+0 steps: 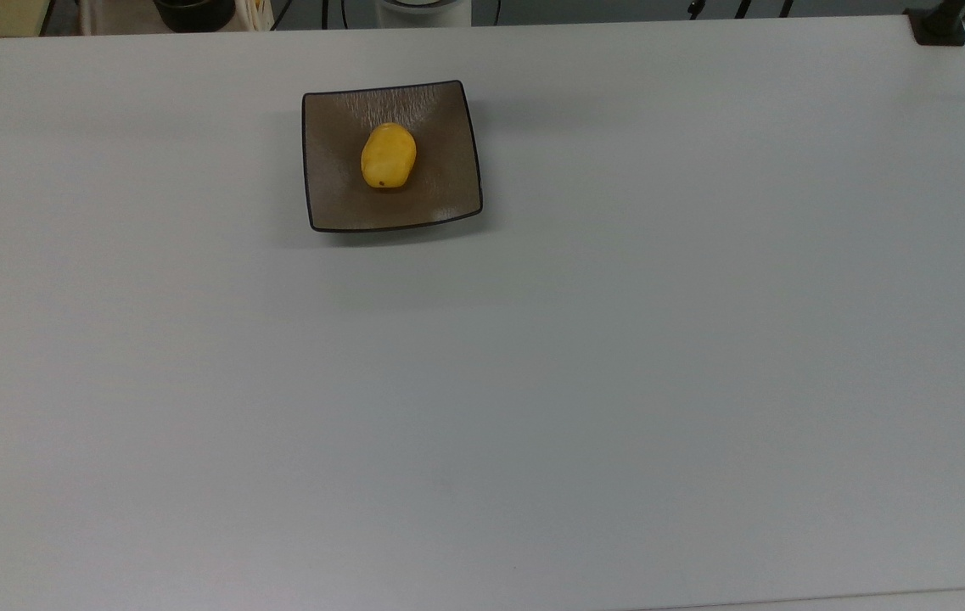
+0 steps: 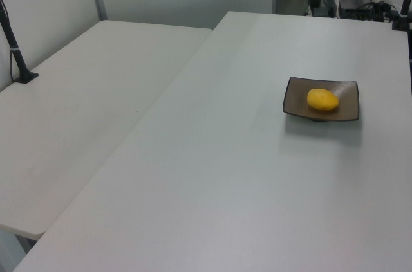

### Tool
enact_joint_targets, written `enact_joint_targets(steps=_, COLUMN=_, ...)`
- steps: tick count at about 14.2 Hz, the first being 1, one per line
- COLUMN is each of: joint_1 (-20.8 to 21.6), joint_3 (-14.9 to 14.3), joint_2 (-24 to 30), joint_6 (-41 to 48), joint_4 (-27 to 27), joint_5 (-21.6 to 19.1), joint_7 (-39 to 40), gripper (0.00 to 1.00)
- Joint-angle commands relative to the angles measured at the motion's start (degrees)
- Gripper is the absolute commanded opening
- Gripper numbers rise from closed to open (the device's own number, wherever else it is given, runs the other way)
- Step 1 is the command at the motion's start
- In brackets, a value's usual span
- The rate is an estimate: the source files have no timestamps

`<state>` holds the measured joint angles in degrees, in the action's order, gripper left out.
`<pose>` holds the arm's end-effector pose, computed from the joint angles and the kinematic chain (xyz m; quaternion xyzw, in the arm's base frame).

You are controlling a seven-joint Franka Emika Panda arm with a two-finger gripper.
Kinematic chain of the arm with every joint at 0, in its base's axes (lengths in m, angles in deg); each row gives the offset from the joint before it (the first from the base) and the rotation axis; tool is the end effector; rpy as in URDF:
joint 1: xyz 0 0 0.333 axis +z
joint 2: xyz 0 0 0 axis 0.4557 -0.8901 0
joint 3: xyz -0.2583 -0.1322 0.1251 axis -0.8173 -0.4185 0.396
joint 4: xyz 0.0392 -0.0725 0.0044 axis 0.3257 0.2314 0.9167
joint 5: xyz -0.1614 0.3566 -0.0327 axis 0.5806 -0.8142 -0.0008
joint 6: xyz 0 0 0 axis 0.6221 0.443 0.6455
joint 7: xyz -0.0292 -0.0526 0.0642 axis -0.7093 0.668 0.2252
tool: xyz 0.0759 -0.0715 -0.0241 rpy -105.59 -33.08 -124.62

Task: Put potatoes on a ceramic plate

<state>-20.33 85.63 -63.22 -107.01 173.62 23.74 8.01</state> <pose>0.5327 0.0576 0.6464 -0.9996 0.0058 -0.0154 0.0242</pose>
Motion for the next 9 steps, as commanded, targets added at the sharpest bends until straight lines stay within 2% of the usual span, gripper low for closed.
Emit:
enact_joint_targets(steps=1, joint_1=0.86, joint_3=-0.16, joint_2=-0.02, joint_6=-9.19, joint_4=2.53, joint_5=-0.84, joint_7=2.54, gripper=1.00)
enact_joint_targets(steps=3, joint_1=0.86, joint_3=-0.16, joint_2=-0.02, joint_6=-12.29, joint_4=3.94, joint_5=-0.84, joint_7=5.45, gripper=1.00)
enact_joint_targets(steps=9, joint_1=0.95, joint_3=-0.16, joint_2=-0.02, joint_6=-12.12, joint_4=4.82, joint_5=-0.84, joint_7=5.64, gripper=1.00)
